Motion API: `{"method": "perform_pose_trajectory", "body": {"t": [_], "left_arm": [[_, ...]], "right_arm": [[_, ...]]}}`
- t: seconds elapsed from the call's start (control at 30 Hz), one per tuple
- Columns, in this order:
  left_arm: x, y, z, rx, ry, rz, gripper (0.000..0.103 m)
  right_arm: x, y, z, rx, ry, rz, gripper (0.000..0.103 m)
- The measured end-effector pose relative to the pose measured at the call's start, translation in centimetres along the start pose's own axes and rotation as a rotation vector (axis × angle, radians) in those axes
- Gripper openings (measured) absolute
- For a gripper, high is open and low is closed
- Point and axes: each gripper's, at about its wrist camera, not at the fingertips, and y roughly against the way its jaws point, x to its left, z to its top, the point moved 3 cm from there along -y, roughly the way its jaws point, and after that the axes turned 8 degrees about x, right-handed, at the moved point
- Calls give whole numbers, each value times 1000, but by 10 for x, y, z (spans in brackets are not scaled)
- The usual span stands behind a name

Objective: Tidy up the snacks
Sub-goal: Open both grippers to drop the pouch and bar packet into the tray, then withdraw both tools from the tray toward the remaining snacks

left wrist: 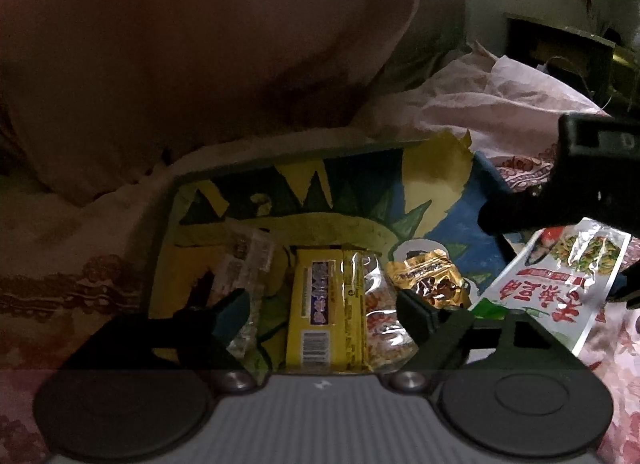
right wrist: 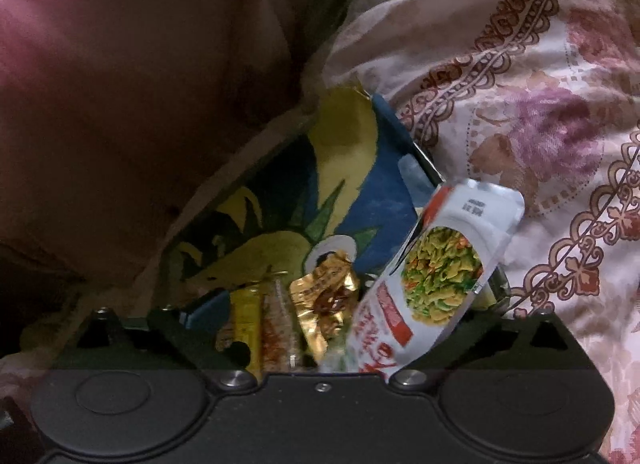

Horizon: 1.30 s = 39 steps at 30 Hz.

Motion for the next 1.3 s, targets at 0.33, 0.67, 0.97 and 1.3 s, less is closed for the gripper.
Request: {"method": "perform_pose_trajectory", "body": {"t": [0.33,0.67,0.97,1.3], "left_arm": [[20,45,-15,-26,2,53,98],[46,87,-34,-35,28,92,100],[70,89,-45,-24,37,110,100],[99,92,-54,-38,96,85,101]], "right_arm": [[12,20,-19,104,32,53,102],[20,9,-25,151,3,96,102],[48,-3,16,214,31,82,102],[106,0,41,106,306,-252,102]]}}
